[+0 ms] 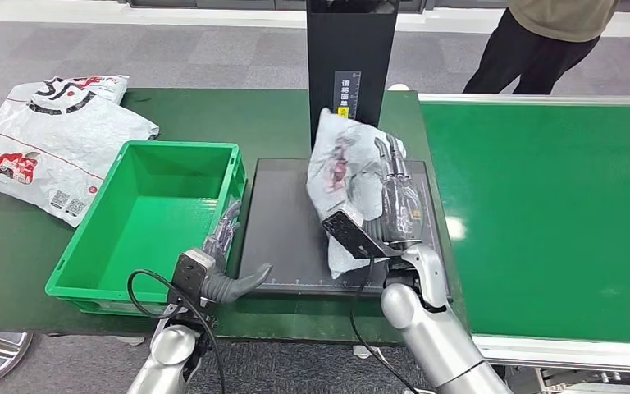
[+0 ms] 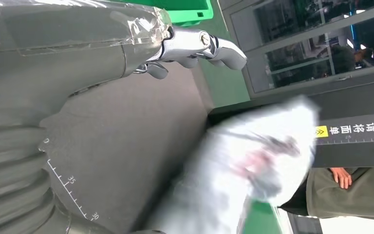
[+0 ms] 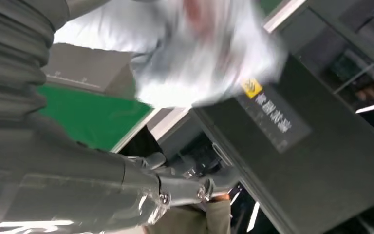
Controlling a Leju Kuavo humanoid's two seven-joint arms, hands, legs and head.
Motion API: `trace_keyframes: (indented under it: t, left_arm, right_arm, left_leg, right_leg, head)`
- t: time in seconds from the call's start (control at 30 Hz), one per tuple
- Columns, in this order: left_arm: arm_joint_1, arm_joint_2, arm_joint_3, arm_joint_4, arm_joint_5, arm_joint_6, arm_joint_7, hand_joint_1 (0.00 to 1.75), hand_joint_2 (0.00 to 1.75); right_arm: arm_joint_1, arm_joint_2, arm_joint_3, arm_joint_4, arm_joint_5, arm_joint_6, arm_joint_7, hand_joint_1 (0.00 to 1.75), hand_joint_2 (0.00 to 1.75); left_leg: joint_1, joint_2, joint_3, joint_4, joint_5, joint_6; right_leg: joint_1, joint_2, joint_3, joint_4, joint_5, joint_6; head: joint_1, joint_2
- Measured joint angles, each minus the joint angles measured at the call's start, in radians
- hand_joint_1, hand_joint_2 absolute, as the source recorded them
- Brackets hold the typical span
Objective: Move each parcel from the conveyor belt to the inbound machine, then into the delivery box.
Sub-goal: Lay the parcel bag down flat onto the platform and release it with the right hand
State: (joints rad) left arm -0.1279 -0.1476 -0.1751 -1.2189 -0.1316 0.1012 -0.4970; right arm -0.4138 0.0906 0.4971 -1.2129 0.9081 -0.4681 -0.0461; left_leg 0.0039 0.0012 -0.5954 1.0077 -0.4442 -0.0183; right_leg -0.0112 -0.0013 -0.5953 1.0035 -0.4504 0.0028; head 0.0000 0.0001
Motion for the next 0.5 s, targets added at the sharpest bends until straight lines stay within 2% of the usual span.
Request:
trace_keyframes:
  t: [0.27,0.37,0.43,0.5]
  left_arm:
    - [-0.02,0.0,0.0,0.005,0.0,-0.002,-0.001,0.0,1.75]
    - [-0.033,-0.002,0.0,0.014,0.0,-0.007,-0.003,0.0,1.75]
    - [-0.046,-0.004,0.0,0.022,-0.001,-0.009,-0.004,0.0,1.75]
    - [-0.056,-0.007,0.0,0.028,-0.002,-0.009,-0.006,0.0,1.75]
  right_arm:
    - [0.031,-0.008,-0.038,-0.07,0.011,-0.085,-0.079,0.0,1.75]
    - [0.067,0.005,-0.082,-0.13,0.038,-0.195,-0.246,0.0,1.75]
    - [0.097,0.03,-0.142,-0.181,0.055,-0.228,-0.359,0.0,1.75]
    - [0.123,0.053,-0.202,-0.22,0.047,-0.231,-0.397,0.0,1.75]
  left_leg:
    - [0.0,0.0,0.0,0.0,0.0,0.0]
    - [0.0,-0.001,0.0,0.0,0.001,0.0]
    - [0.0,-0.001,0.0,0.0,0.0,0.0]
    - [0.0,-0.001,0.0,0.0,0.0,0.0]
  right_leg:
    - [0.0,0.0,0.0,0.0,0.001,0.0]
    - [0.0,-0.001,0.0,0.0,0.001,0.0]
    - [0.0,-0.001,0.0,0.0,0.0,0.0]
    - [0.0,-0.001,0.0,0.0,0.0,0.0]
  head:
    - [0.0,0.0]
    - [0.0,0.0]
    - [0.0,0.0]
    - [0.0,0.0]
